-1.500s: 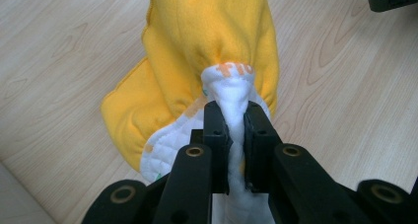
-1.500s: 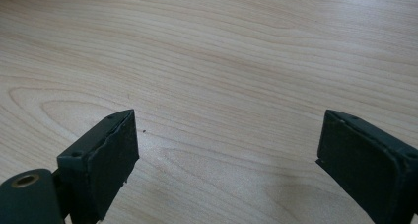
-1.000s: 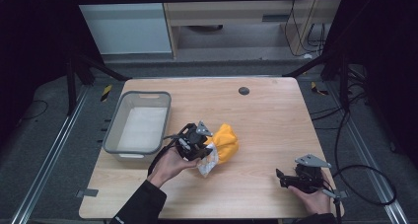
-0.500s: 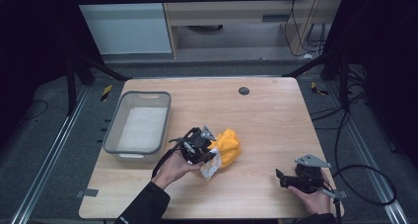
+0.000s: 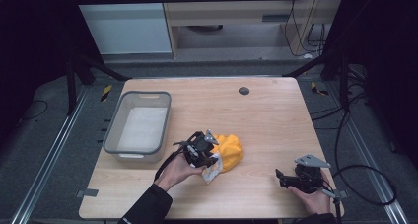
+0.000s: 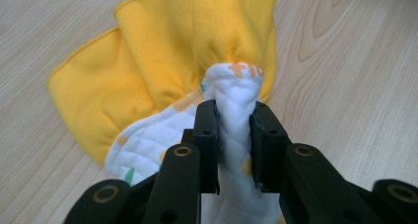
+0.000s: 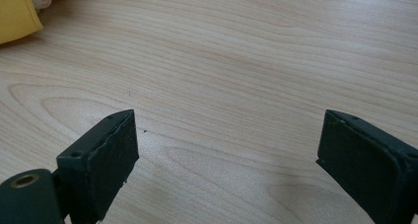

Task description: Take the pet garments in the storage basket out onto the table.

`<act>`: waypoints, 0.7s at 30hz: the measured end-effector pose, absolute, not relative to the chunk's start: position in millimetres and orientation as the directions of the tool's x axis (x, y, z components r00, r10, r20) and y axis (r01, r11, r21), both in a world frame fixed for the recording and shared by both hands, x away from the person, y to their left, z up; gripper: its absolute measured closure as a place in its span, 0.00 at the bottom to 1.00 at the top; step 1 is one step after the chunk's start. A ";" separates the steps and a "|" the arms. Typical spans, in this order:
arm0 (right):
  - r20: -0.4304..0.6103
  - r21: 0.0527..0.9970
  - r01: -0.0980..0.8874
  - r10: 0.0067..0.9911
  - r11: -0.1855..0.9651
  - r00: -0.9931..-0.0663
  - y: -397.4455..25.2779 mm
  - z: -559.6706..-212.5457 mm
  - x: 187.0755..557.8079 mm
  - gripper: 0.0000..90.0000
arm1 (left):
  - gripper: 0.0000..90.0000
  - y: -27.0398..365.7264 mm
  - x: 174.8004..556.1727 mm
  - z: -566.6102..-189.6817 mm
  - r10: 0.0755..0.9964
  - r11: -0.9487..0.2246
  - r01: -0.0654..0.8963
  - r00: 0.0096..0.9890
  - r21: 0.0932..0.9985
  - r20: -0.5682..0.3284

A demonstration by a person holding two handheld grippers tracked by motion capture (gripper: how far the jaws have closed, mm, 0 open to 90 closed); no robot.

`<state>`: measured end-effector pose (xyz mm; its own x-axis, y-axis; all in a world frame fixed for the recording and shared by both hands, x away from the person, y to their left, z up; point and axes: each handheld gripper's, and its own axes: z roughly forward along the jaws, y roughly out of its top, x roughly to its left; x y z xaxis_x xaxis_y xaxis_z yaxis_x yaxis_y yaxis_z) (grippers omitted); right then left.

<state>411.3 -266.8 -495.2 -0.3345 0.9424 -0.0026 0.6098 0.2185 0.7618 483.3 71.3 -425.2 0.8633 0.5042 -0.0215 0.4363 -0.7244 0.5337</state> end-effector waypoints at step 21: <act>-0.005 0.760 0.610 0.941 0.222 -0.337 -266.4 -495.5 411.3 0.09 | 0.49 81.8 475.0 -422.6 0.533 -0.674 0.448 0.845 0.588 -0.032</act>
